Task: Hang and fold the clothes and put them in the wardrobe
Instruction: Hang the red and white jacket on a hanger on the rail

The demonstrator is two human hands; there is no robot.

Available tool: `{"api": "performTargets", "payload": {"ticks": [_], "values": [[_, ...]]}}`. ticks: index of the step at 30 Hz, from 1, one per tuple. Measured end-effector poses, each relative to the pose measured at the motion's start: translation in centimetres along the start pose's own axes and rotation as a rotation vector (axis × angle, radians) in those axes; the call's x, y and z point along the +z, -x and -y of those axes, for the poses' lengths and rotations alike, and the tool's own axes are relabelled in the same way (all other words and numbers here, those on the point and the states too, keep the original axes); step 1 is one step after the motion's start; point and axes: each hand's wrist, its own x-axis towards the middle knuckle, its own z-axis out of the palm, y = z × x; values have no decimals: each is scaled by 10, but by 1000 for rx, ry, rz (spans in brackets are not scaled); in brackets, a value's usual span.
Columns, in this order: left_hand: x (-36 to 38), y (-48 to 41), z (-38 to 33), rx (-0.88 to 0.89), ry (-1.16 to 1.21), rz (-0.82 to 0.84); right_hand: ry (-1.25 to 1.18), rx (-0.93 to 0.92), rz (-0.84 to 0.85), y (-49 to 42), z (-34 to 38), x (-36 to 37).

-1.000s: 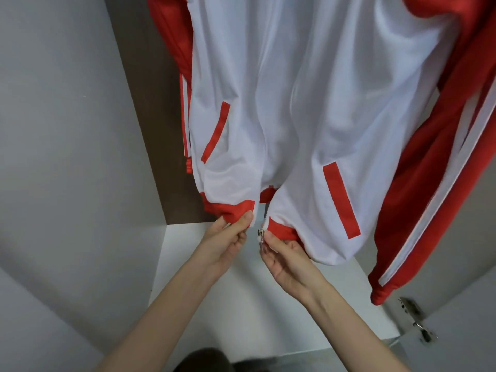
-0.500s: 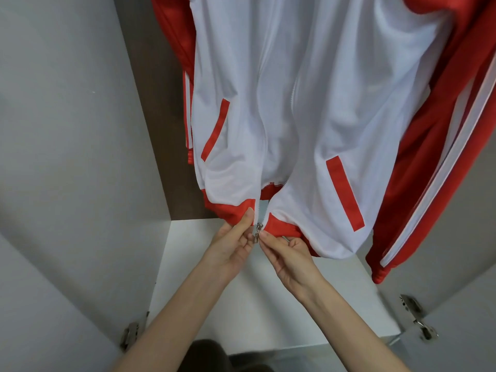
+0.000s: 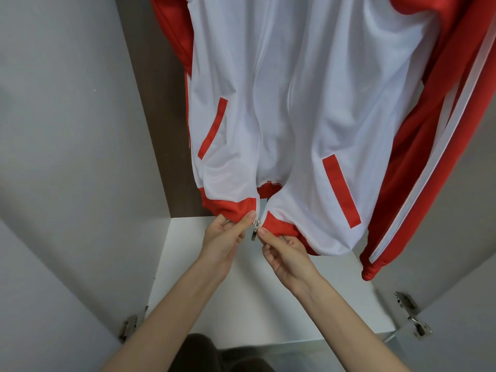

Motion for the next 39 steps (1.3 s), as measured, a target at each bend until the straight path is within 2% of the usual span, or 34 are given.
{"api": "performTargets", "payload": {"ticks": [6, 13, 20, 26, 28, 33, 39], "values": [[-5, 3, 6, 8, -101, -30, -39, 60, -80, -1, 2, -3], [-10, 2, 9, 84, -293, -52, -89, 59, -97, -4, -2, -4], [-21, -1, 18, 7, -294, -85, -64, 64, -87, -7, -13, -7], [-26, -9, 23, 5, -403, -63, 326, 201, 57, 6, -17, -18], [-26, -12, 25, 1, -443, -48, 437, 217, 55, 8, -11, -21], [-26, -15, 27, 36, -507, -58, 488, 260, -10, 10, -3, -19], [-32, -14, 33, 82, -618, -62, 565, 194, -42, 1, 11, -12]]}}
